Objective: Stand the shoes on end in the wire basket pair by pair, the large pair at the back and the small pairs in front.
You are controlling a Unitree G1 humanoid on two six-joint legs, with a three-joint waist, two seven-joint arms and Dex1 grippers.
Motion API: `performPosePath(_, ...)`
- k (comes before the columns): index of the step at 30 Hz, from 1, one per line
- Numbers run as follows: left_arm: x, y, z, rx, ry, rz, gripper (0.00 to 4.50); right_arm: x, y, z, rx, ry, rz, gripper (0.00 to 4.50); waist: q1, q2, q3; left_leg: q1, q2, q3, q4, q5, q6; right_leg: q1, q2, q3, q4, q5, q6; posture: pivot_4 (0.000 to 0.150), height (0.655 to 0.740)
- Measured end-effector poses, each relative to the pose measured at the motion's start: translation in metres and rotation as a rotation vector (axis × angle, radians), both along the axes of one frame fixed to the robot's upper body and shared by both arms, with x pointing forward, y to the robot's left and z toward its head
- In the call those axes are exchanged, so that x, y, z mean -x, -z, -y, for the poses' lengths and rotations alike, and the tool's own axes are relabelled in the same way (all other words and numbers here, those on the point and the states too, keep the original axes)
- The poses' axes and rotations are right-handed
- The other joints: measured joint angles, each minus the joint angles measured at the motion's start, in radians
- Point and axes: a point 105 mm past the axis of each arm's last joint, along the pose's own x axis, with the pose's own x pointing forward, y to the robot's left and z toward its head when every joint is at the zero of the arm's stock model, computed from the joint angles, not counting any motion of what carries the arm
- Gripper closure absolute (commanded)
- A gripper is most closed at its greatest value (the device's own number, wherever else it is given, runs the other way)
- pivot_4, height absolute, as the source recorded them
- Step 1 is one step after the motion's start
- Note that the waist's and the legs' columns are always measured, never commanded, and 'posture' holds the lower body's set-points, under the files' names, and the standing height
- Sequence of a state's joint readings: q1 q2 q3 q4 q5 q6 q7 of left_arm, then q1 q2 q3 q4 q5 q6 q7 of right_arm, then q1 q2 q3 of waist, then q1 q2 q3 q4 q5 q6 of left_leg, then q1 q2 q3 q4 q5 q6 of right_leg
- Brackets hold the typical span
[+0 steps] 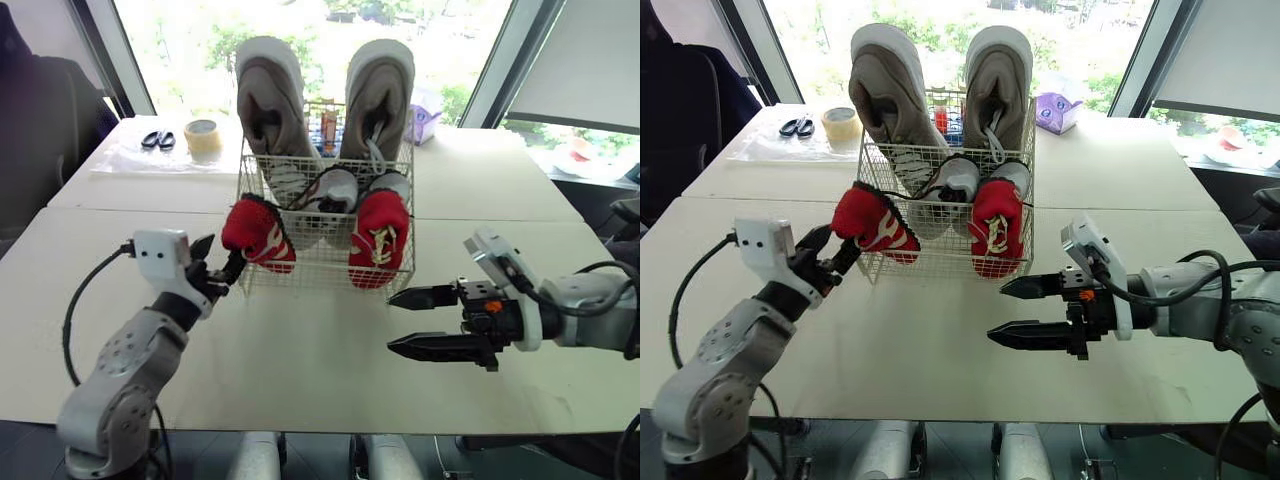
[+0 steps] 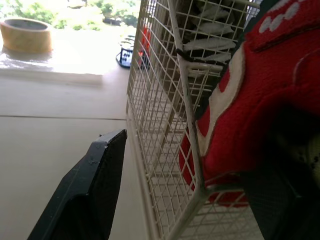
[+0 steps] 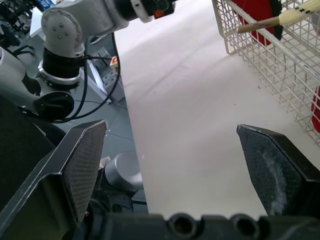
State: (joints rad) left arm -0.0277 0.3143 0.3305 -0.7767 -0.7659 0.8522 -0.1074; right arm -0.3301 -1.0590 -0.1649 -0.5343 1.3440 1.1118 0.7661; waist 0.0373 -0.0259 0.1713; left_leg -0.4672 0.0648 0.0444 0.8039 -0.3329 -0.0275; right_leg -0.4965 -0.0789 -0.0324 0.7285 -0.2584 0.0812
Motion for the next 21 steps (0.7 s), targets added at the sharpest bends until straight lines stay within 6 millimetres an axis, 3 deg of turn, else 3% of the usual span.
performPosePath(5, 0.024, 0.003, -0.009, 0.033, 0.116, -0.094, 1.34, -0.001, 0.004, 0.002, -0.003, 0.001, -0.007, 0.0, 0.0, 0.0, 0.001, -0.001, 0.0, 0.0, -0.001, 0.0, 0.0, -0.001, 0.0, -0.001, -0.001, 0.0, -0.001, 0.15, 0.6552)
performPosePath(9, 0.04, -0.008, -0.017, 0.018, 0.219, -0.132, 1.34, 0.001, 0.014, 0.006, 0.007, 0.01, -0.041, 0.0, 0.001, 0.002, 0.002, -0.001, 0.0, -0.001, -0.001, 0.0, 0.0, -0.001, -0.001, -0.002, -0.004, -0.001, 0.001, 0.15, 0.6552)
performPosePath(12, 0.051, 0.001, -0.026, 0.017, 0.252, -0.213, 1.34, 0.005, 0.024, 0.012, 0.02, 0.019, -0.085, 0.0, 0.0, 0.005, 0.002, -0.002, 0.0, 0.001, -0.003, -0.001, 0.0, -0.001, -0.002, -0.002, -0.007, 0.0, 0.001, 0.15, 0.6552)
performPosePath(16, 0.054, 0.014, -0.044, 0.013, 0.236, -0.291, 1.34, 0.008, 0.036, 0.026, 0.076, 0.056, -0.115, 0.0, 0.001, 0.005, 0.003, -0.002, 0.0, 0.001, -0.004, -0.001, 0.0, -0.004, -0.002, -0.003, -0.01, 0.0, 0.0, 0.15, 0.6552)
performPosePath(21, 0.054, 0.017, -0.048, -0.012, 0.263, -0.296, 1.34, 0.007, 0.038, 0.03, 0.085, 0.072, -0.096, 0.0, 0.0, 0.007, 0.004, -0.002, 0.001, 0.003, -0.004, -0.001, 0.0, -0.004, -0.003, -0.003, -0.013, -0.001, 0.001, 0.15, 0.6552)
